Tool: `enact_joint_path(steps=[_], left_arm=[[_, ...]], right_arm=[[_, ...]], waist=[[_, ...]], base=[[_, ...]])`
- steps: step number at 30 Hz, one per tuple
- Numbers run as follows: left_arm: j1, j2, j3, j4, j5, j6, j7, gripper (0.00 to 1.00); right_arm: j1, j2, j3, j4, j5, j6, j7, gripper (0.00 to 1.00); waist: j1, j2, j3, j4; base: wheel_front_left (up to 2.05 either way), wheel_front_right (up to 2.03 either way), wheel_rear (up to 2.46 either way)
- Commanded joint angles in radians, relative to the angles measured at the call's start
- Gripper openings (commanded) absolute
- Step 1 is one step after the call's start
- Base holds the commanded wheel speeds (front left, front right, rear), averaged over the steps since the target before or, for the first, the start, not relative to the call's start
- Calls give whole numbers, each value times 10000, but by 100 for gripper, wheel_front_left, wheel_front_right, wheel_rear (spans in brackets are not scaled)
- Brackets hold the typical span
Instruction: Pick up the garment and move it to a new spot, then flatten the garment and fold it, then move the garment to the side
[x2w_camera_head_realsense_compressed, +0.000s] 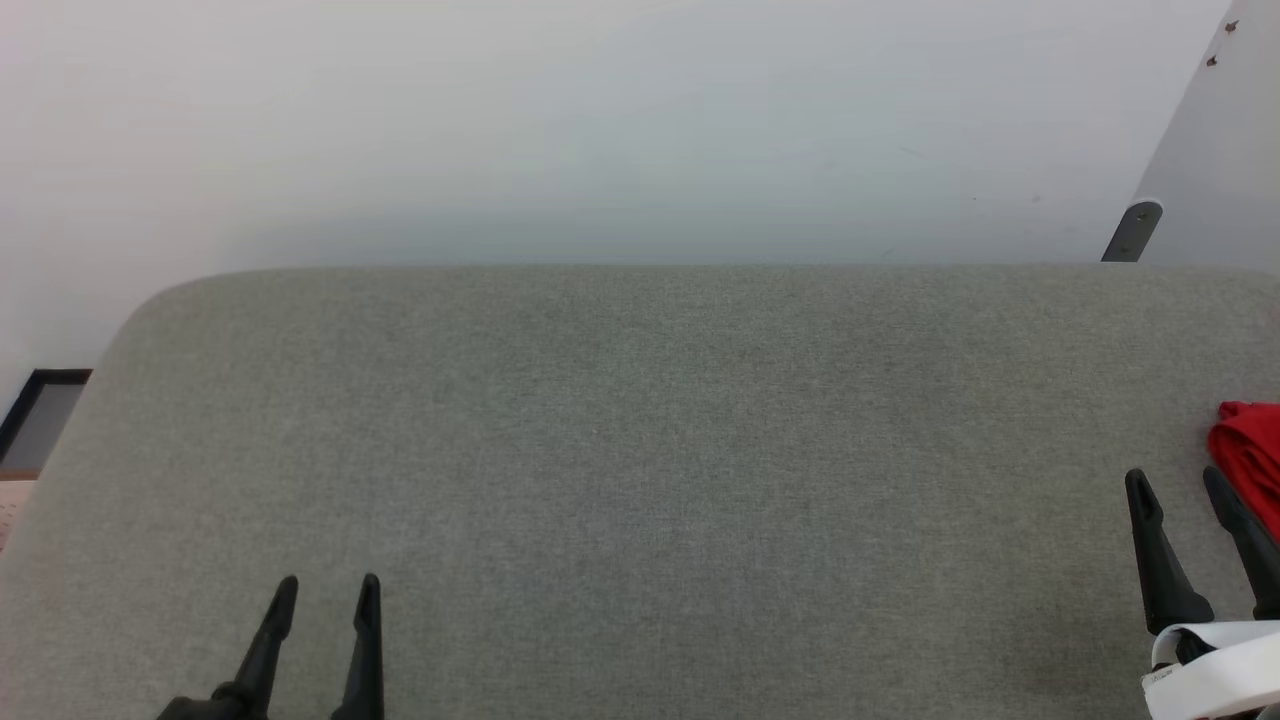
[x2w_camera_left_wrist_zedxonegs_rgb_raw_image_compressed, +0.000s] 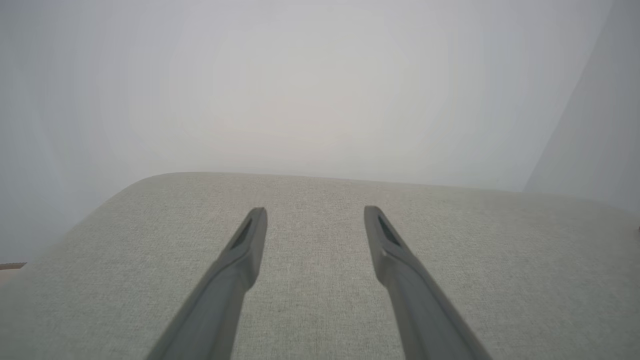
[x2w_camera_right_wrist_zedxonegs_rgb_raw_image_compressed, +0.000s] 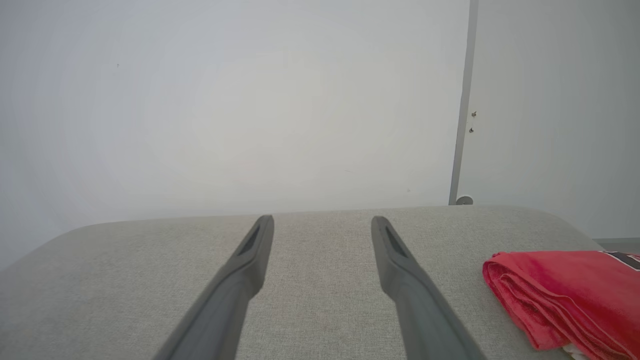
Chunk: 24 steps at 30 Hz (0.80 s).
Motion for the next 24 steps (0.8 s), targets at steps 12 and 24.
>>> enact_joint_path(steps=[12, 24], left_arm=[[-87, -1, 1, -182, 6, -23, 7, 100], [35, -131, -107, 260, -323, 1, 28, 0]], right_arm=[[168, 270, -55, -16, 37, -7, 15, 100], [119, 589, 28, 404, 179, 0, 40, 0]], waist=[[0, 0, -23, -11], [0, 0, -96, -23]], base=[[0, 0, 0], [0, 0, 0]])
